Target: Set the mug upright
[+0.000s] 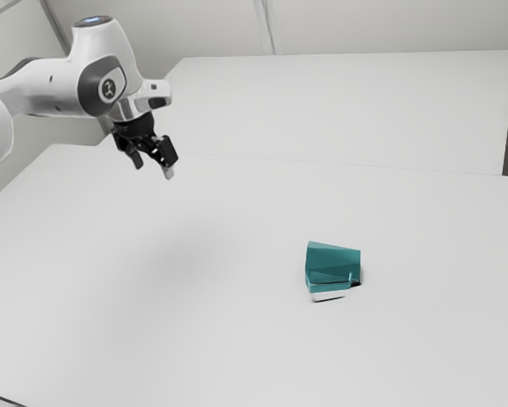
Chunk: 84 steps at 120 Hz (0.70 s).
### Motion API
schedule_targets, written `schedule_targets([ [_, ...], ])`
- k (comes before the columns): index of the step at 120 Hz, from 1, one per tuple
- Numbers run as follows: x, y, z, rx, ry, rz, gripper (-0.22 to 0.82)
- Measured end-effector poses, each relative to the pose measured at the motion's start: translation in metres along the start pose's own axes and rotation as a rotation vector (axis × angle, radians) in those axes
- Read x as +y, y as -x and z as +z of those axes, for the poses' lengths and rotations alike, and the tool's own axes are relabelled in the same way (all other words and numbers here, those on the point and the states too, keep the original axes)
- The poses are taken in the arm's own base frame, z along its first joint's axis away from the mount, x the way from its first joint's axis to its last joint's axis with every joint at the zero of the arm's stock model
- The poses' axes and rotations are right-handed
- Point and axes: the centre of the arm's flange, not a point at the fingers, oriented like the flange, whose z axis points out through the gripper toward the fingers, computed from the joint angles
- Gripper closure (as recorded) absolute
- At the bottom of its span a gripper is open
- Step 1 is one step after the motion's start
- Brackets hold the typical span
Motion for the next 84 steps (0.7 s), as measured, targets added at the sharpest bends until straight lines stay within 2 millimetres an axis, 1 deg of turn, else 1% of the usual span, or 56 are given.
schedule_targets([
  [8, 0.001, 0.000, 0.002, 0.006, 0.010, -0.008, 0.00],
  [19, 0.004, 0.006, 0.005, 0.012, 0.037, -0.020, 0.00],
  [40, 0.014, 0.015, 0.036, 0.006, 0.216, -0.104, 0.00],
  [46, 0.021, 0.019, 0.049, -0.001, 0.284, -0.132, 0.00],
  [53, 0.030, 0.018, 0.057, 0.003, 0.351, -0.154, 0.00],
  [69, 0.062, 0.017, 0.088, -0.016, 0.523, -0.191, 0.00],
  [84, 0.087, 0.010, 0.109, -0.025, 0.628, -0.209, 0.00],
])
